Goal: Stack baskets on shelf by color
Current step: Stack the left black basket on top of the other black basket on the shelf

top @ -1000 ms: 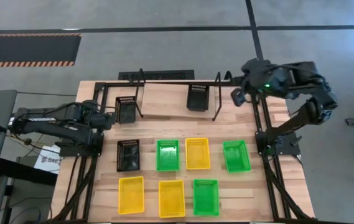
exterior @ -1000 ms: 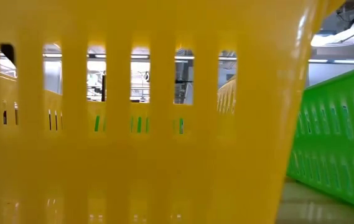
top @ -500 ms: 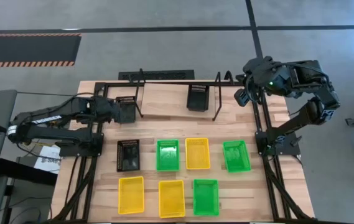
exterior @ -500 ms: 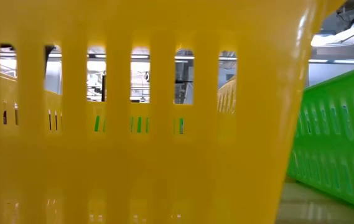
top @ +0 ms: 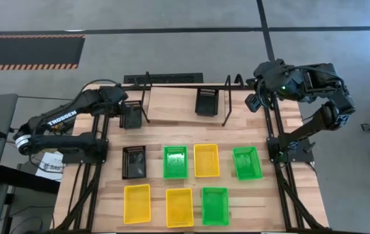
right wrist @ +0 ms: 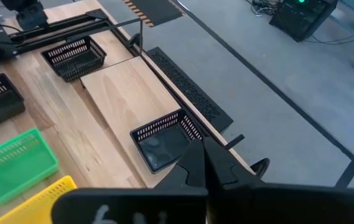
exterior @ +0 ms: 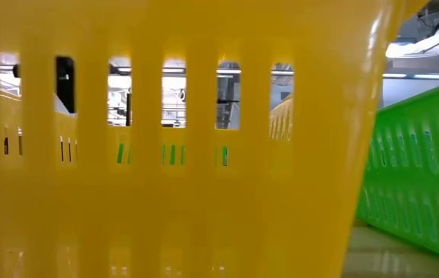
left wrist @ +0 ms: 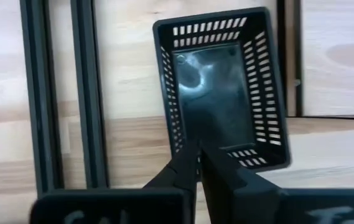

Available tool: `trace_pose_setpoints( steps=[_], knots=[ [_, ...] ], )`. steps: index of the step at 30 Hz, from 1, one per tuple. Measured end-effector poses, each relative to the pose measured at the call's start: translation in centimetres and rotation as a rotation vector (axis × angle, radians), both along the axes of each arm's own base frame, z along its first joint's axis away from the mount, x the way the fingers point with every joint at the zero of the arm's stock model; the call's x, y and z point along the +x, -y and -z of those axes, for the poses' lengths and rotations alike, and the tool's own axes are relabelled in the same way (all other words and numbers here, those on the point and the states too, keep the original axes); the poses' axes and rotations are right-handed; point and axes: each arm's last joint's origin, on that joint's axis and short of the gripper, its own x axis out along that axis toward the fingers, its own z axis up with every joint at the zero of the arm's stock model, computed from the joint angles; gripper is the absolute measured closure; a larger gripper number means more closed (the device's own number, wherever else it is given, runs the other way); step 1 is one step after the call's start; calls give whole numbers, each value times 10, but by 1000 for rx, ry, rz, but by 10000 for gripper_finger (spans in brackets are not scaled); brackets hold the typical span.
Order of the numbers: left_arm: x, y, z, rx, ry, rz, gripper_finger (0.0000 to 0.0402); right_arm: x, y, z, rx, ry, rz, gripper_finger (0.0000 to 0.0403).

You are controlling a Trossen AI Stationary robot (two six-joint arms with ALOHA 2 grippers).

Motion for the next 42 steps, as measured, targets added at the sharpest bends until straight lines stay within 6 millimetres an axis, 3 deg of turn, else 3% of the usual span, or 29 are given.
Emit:
trace_pose_setpoints(
  steps=[10,16,25,37,42],
  knots=[
    [0,-26,18,-99,-79,-43,303,0,0,0,0,1,0,403],
    [2,-46,33,-141,-121,-54,273,0,0,0,0,1,0,403],
    [8,-70,56,-223,-114,-42,271,0,0,0,0,1,0,403],
    [13,-83,80,-305,-168,11,272,0,0,0,0,1,0,403],
    [14,-84,82,-307,-172,28,322,0,0,0,-1,0,-1,402]
  ],
)
